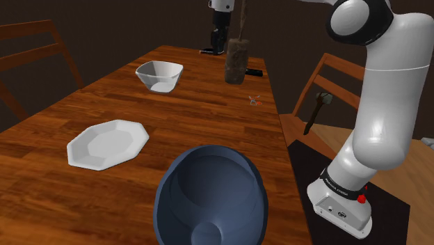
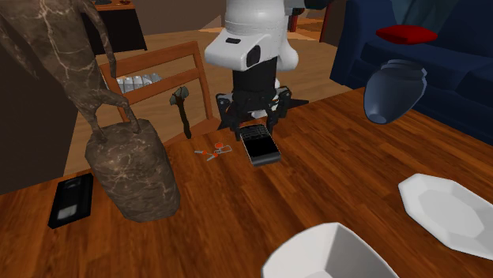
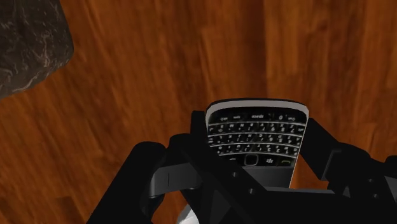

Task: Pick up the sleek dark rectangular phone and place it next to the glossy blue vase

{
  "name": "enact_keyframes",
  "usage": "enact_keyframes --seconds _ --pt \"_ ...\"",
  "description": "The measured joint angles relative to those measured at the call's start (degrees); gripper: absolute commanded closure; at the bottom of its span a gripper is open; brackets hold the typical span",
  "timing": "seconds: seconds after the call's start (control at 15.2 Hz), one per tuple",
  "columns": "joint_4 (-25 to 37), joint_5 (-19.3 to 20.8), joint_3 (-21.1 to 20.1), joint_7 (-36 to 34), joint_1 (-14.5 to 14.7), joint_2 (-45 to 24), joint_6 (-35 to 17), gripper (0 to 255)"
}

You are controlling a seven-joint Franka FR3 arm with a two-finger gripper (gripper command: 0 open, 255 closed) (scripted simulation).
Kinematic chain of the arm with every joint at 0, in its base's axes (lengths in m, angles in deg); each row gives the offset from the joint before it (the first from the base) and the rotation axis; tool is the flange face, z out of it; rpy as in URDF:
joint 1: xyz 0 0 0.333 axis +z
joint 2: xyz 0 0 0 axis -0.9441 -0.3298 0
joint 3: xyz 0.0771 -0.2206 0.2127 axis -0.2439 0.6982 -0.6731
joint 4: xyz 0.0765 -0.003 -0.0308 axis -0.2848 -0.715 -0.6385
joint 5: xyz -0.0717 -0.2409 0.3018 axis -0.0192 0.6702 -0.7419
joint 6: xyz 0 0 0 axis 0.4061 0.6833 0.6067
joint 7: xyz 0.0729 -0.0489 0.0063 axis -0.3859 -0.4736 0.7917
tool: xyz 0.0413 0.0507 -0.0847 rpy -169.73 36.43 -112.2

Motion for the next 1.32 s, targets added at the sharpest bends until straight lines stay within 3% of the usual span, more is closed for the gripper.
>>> enact_keyframes --seconds 0.59,1.06,1.32 --pt "12.23 -0.22 0.03 -0.01 -0.41 -3.34 8.87 255" --pt "26.38 -0.59 -0.05 -0.2 -0.91 -8.83 17.53 255" --pt "14.69 0.15 -0.66 -3.17 2.07 -1.0 13.66 255"
